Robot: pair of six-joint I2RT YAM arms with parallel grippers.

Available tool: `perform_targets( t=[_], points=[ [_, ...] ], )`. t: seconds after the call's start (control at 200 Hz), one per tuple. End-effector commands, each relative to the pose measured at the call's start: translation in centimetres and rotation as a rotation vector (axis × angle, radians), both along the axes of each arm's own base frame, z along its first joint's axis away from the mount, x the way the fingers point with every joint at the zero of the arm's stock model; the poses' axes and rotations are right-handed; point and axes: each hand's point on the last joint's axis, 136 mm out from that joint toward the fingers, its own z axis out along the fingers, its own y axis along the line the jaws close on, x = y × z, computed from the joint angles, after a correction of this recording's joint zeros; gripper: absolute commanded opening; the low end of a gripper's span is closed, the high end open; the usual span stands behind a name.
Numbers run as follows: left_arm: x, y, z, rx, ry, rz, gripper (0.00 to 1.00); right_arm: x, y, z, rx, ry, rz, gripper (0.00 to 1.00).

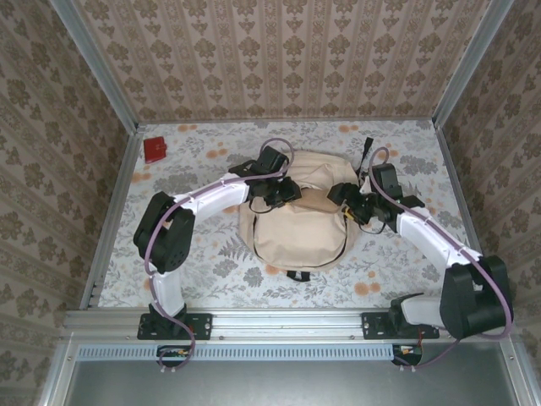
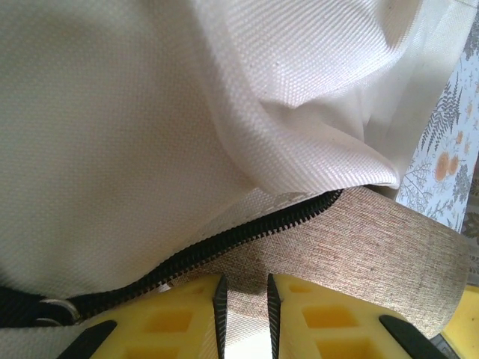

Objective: Pack the student bag

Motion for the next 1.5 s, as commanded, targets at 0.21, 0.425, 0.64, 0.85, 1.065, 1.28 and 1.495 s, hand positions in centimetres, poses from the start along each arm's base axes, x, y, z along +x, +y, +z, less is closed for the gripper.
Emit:
perform_targets(
  t=[0.21,0.425,0.64,0.85,1.065,1.28,1.495],
  points=[
    [0.6,0.1,1.4,0.001,-0.034,-0.029,0.23,0.6,1.3,-1.4,0.018,0.047,0.100,0.42],
    [2.1,1.5,4.9,-0.019,-0.106,-0.048,0.27,-1.0,1.9,-2.8,0.126,0.097,0.043,0.28],
    [3.6,3.7,4.6,0.039,-0.123,0.008,0.36,-0.9,0.9,-1.8,0.201,0.039,-0.116,0.23],
    [5.4,2.5,4.1,0.001,-0.111,0.040,0.46,-1.2,-0.2,-1.7,0.233,0.020,-0.214,0.23],
    [6.3,0.5,3.4,-0.062,-0.071,0.043,0.42,-1.7,-0.5,-2.1,0.239,0.030,-0.237,0.22],
    [6.0,0.1,3.6,-0.087,-0.053,0.040,0.24,-2.1,-1.1,-2.0,0.241,0.015,-0.277,0.21],
    [5.4,0.1,5.7,-0.142,-0.079,0.044,0.00,-2.8,-2.9,-1.5,0.233,-0.046,-0.382,0.21]
  ],
)
